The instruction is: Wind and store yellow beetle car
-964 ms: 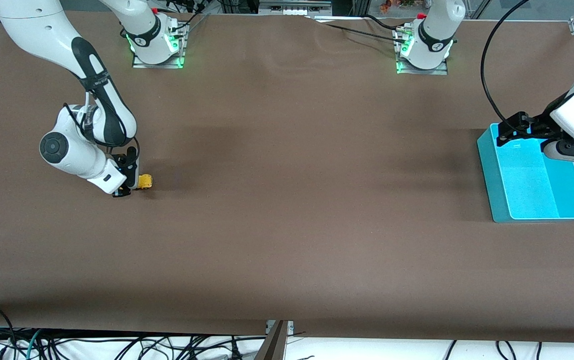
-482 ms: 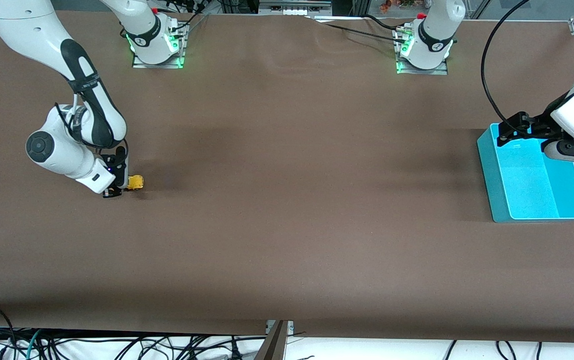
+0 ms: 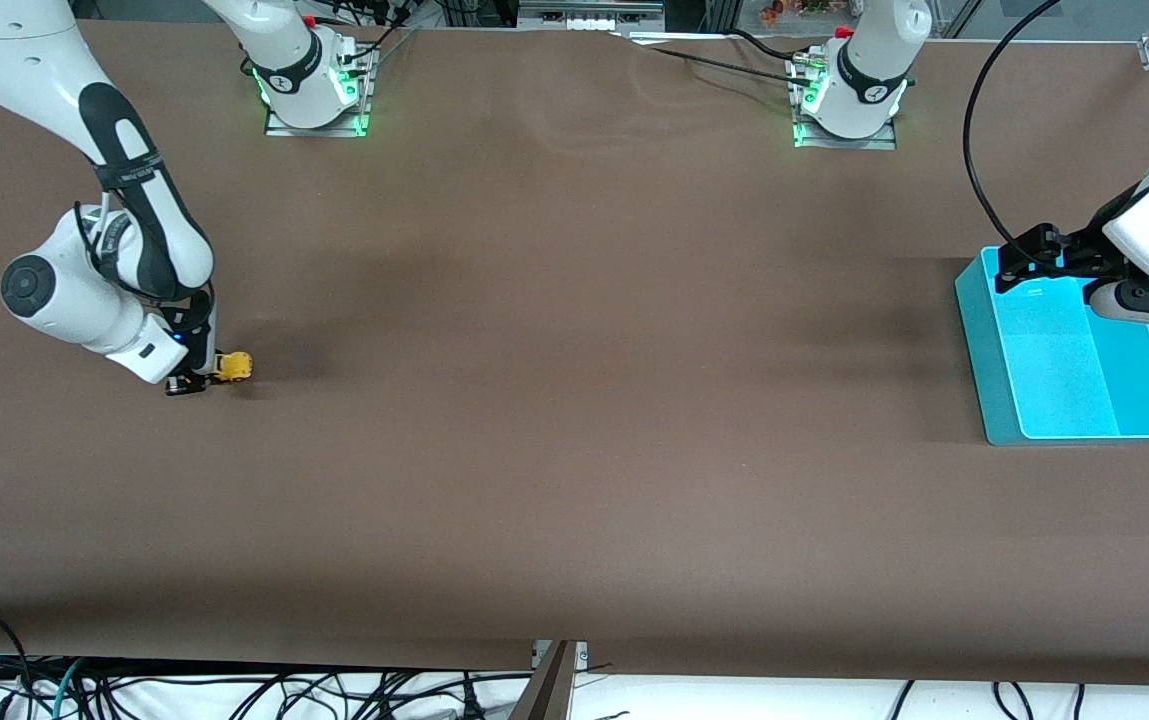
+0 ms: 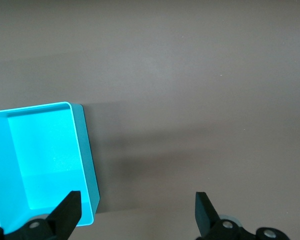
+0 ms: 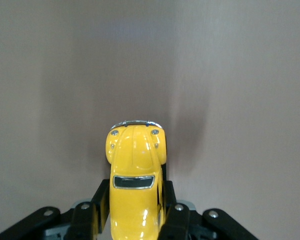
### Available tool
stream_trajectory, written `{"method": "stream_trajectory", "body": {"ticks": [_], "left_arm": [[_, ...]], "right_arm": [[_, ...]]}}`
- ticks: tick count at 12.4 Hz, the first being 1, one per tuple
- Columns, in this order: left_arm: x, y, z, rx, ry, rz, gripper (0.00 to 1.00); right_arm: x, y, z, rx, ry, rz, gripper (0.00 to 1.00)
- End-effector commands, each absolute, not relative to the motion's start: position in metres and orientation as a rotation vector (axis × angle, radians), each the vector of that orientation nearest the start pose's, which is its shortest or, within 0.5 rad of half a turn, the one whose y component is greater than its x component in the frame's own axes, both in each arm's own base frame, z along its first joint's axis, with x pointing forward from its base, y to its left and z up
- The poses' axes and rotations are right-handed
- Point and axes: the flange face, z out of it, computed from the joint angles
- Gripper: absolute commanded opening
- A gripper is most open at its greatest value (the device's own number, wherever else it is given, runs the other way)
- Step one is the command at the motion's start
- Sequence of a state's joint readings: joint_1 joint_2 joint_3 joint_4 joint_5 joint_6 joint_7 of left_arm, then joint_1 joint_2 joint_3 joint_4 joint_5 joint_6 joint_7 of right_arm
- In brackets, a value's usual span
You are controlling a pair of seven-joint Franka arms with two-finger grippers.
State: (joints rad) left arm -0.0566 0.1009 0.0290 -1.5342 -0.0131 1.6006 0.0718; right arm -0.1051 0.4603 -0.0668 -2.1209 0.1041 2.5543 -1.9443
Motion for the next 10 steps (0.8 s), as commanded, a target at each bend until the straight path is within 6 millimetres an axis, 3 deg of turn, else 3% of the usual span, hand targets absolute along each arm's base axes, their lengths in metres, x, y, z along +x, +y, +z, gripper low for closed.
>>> {"method": "stream_trajectory", "body": {"ticks": [1, 4, 6, 8, 9, 10], "left_arm": [[0.586, -0.018, 0.590, -3.131, 0.159, 0.048, 1.00], [0.586, -0.018, 0.590, -3.131, 0.159, 0.046, 1.00], [0.586, -0.018, 0.590, -3.131, 0.159, 0.048, 1.00], [0.586, -0.018, 0.590, -3.133, 0.159, 0.048, 1.00], [0.586, -0.018, 0.590, -3.131, 0.159, 0.048, 1.00], [0.586, -0.019, 0.590, -3.131, 0.161, 0.048, 1.00]], "right_arm": [[0.551, -0.145, 0.150, 2.139, 2.408, -0.012, 0.16], [0.553, -0.175, 0.145, 2.140, 2.421, 0.046, 0.17], [0.554, -0.179, 0.146, 2.152, 2.422, 0.052, 0.18], [0.561, -0.180, 0.152, 2.179, 2.416, 0.065, 0.25], [0.563, -0.180, 0.153, 2.187, 2.416, 0.066, 0.33], [0.567, -0.180, 0.157, 2.187, 2.408, 0.072, 0.50]]}}
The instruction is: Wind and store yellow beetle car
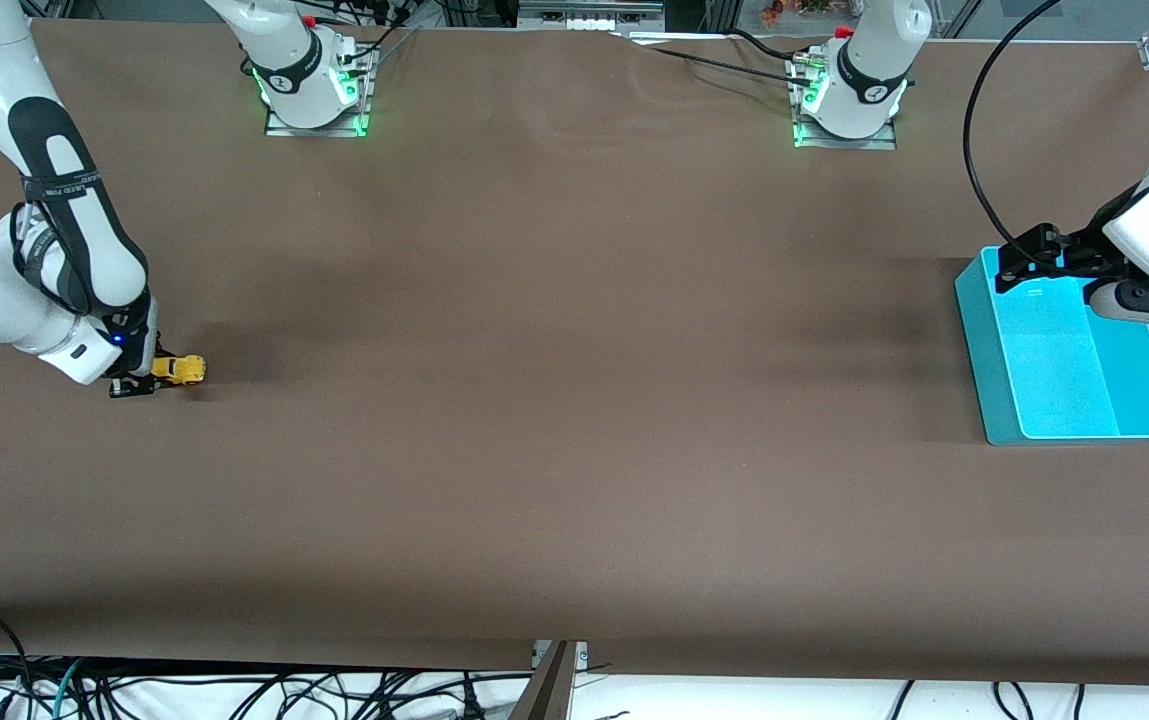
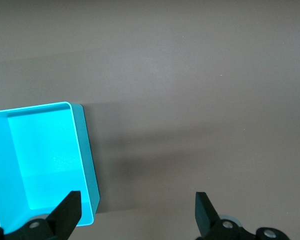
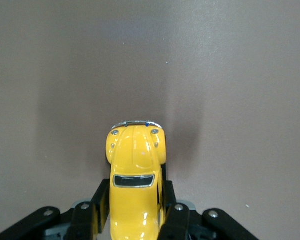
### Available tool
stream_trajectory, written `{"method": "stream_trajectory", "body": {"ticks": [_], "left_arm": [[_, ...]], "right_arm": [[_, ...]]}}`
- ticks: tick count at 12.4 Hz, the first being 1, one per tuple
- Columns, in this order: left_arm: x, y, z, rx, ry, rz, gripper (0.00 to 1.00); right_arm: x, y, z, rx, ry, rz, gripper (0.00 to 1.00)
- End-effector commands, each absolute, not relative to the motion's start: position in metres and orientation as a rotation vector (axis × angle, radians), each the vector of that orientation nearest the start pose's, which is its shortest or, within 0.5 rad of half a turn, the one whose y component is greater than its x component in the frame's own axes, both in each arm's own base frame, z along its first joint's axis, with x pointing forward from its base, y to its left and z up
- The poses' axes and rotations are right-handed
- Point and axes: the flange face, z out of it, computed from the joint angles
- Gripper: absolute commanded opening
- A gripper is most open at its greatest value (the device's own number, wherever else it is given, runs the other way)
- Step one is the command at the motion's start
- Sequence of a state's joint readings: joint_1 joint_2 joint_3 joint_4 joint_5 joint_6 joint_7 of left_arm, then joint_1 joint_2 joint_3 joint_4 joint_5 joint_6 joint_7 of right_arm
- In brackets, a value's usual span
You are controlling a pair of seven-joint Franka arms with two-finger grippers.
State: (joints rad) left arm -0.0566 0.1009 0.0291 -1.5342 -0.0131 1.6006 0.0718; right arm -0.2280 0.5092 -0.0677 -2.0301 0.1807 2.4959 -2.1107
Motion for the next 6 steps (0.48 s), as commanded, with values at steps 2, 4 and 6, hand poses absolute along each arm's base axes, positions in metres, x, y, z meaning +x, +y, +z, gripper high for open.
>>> {"method": "stream_trajectory", "body": {"ticks": [2, 4, 6], "left_arm": [[0.586, -0.018, 0.590, -3.131, 0.159, 0.048, 1.00], [0.586, -0.018, 0.590, -3.133, 0.159, 0.048, 1.00], [0.586, -0.018, 0.590, -3.131, 0.159, 0.048, 1.00]], "right_arm": [[0.579, -0.175, 0.168, 2.223, 2.415, 0.084, 0.81], [0.593, -0.170, 0.183, 2.268, 2.409, 0.084, 1.00], [0.613, -0.149, 0.209, 2.271, 2.431, 0.082, 1.00]]}}
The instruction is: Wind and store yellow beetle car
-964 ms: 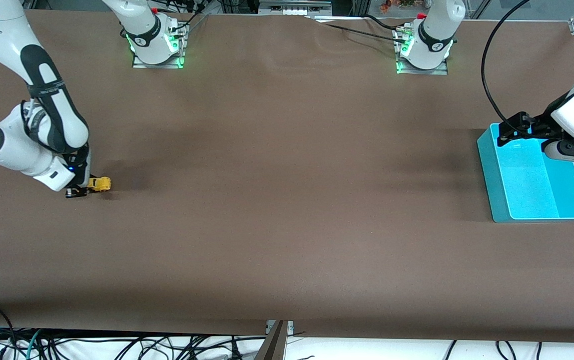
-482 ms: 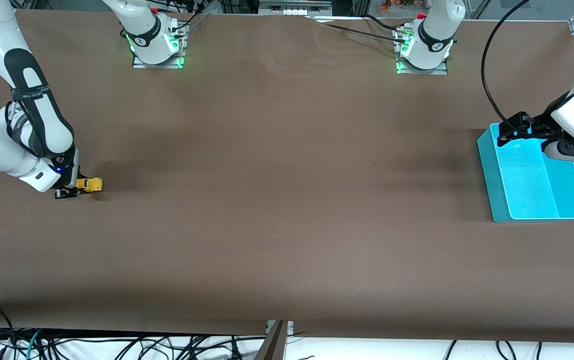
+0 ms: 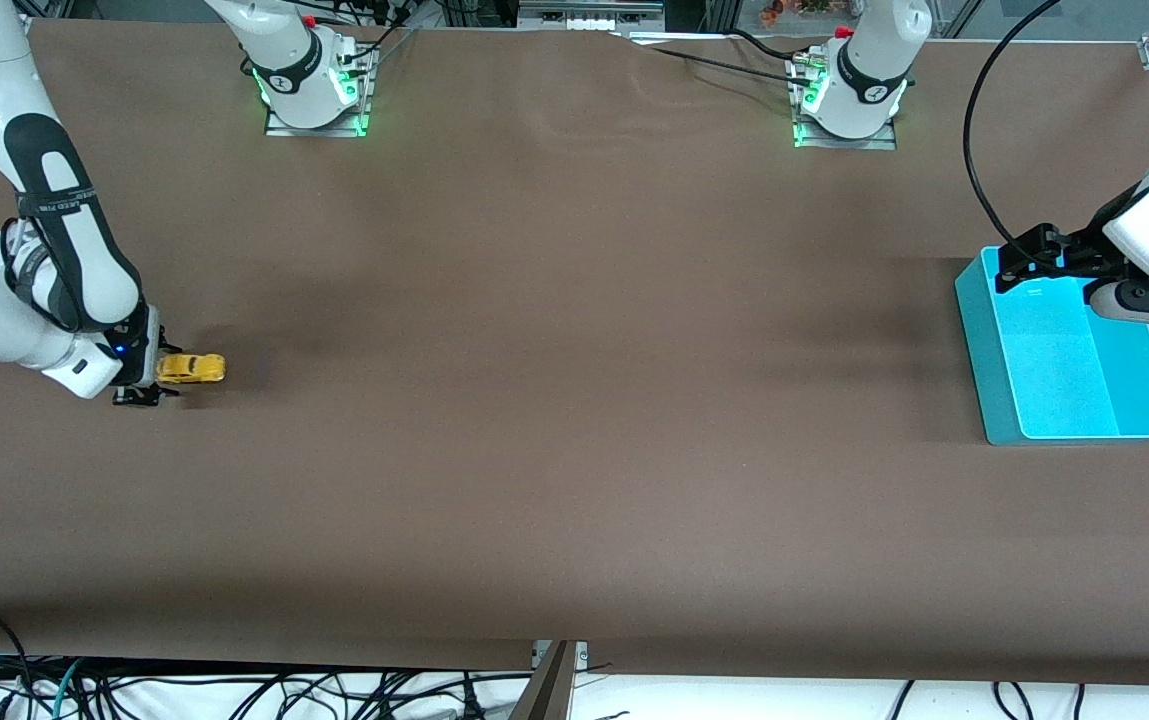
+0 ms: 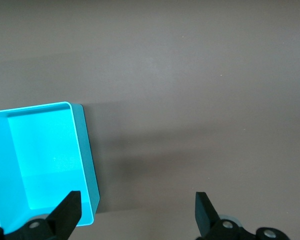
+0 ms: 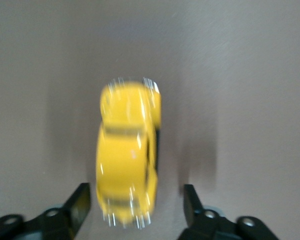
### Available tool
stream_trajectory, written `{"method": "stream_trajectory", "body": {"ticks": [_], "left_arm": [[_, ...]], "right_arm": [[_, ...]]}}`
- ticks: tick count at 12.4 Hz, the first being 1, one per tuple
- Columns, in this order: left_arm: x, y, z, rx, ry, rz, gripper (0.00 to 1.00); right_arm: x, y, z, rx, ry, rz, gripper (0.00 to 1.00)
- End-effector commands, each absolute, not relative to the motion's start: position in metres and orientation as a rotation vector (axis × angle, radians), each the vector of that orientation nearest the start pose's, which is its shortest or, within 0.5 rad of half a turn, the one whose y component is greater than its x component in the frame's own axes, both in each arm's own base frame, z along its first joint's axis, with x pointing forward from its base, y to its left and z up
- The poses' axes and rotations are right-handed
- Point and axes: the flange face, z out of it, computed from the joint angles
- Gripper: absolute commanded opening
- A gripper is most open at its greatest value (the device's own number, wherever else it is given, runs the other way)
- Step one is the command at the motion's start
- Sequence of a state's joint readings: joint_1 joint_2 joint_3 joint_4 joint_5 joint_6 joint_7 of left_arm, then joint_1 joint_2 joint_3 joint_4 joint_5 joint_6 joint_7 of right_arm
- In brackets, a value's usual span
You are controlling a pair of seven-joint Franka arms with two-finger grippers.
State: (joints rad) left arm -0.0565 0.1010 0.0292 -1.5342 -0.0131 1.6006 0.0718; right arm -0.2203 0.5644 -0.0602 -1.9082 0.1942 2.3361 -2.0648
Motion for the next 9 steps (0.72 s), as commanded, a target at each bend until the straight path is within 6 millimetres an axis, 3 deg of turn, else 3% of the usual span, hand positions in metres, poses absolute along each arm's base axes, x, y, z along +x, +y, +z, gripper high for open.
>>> {"method": "stream_trajectory", "body": {"ticks": [1, 4, 6, 9], "left_arm": [[0.586, -0.018, 0.590, -3.131, 0.159, 0.048, 1.00], [0.586, -0.018, 0.590, -3.132, 0.157, 0.048, 1.00], [0.586, -0.019, 0.590, -3.132, 0.159, 0.046, 1.00], [0.586, -0.018, 0.590, -3.132, 0.157, 0.046, 1.00]], "right_arm": [[0.622, -0.140, 0.228, 2.266, 2.436, 0.071, 1.00], [0.636, -0.115, 0.283, 2.294, 2.375, 0.050, 1.00], [0.638, -0.085, 0.336, 2.371, 2.217, 0.010, 1.00], [0.624, -0.048, 0.420, 2.506, 1.979, 0.014, 1.00]]}}
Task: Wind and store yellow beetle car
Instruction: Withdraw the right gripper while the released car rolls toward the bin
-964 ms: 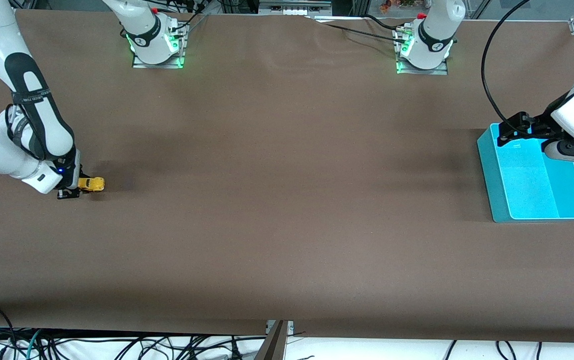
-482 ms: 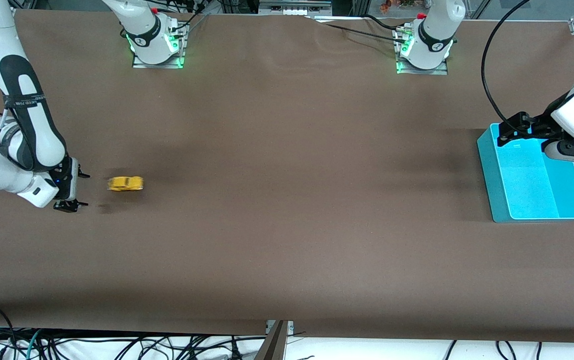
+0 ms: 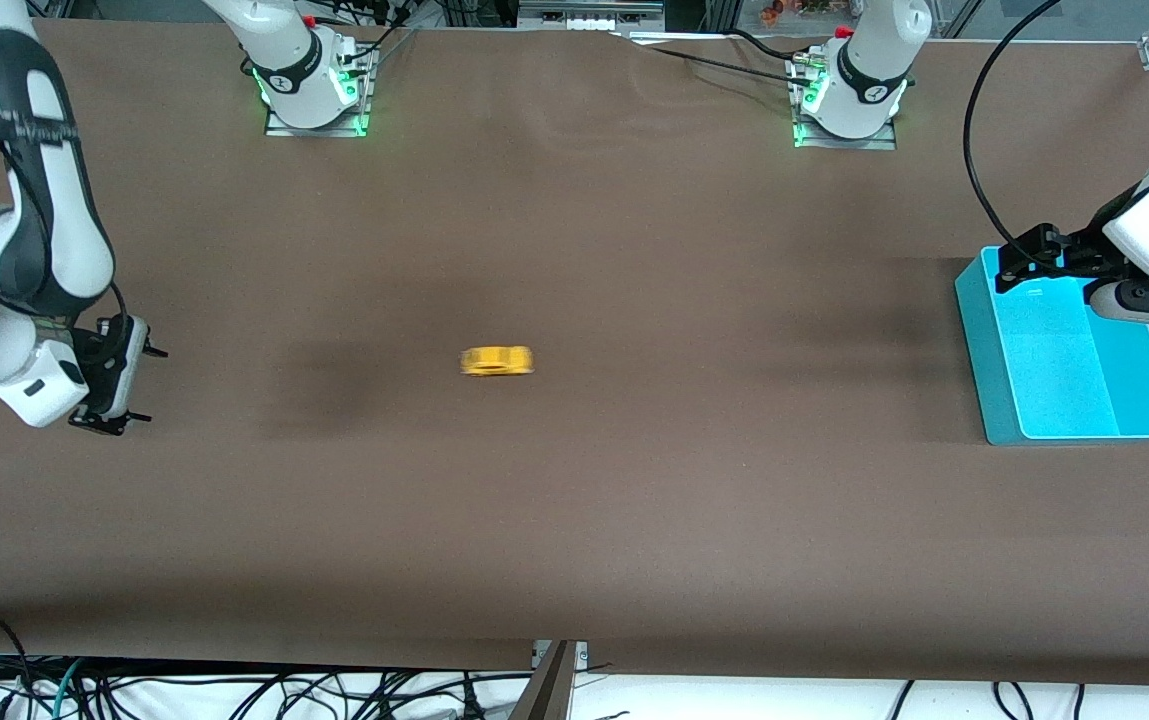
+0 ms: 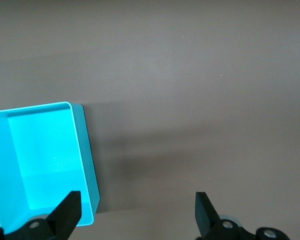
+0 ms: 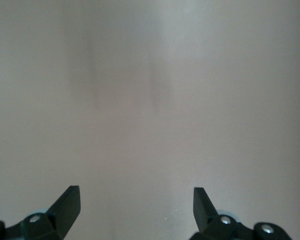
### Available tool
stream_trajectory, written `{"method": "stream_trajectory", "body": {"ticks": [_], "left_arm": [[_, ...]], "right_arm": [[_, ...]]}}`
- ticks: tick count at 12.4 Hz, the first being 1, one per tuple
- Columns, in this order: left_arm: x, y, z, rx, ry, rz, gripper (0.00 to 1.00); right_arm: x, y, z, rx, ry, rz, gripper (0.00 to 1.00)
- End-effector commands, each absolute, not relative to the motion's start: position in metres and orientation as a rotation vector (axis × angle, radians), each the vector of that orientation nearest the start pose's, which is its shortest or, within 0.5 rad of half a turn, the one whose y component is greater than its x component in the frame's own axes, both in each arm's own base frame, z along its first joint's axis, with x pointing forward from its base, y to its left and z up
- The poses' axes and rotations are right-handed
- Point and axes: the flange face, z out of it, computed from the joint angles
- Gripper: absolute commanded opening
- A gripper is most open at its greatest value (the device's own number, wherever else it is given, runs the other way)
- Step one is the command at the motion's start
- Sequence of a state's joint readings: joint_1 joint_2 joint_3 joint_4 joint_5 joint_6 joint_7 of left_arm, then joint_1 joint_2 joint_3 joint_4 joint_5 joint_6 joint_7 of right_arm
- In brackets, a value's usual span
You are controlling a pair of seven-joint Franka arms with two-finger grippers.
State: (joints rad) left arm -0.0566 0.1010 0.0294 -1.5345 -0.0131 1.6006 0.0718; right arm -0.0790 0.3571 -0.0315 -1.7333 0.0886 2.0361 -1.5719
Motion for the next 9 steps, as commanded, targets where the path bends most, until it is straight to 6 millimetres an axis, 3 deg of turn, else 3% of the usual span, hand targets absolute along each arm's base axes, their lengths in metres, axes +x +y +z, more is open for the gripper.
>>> {"method": "stream_trajectory", "body": {"ticks": [1, 4, 8, 9], "left_arm": [[0.586, -0.018, 0.590, -3.133, 0.154, 0.048, 1.00], [0.586, -0.018, 0.590, -3.133, 0.154, 0.046, 1.00], [0.587, -0.018, 0.589, -3.134, 0.159, 0.048, 1.00], [0.587, -0.018, 0.588, -3.134, 0.164, 0.051, 1.00]], "right_arm": [[0.617, -0.036, 0.447, -2.506, -1.835, -0.013, 1.00], [0.591, -0.003, 0.512, -2.745, -1.585, -0.002, 1.00], [0.564, 0.010, 0.568, -2.917, -1.261, -0.097, 1.00], [0.557, 0.013, 0.580, -2.981, -1.110, -0.116, 1.00]]}}
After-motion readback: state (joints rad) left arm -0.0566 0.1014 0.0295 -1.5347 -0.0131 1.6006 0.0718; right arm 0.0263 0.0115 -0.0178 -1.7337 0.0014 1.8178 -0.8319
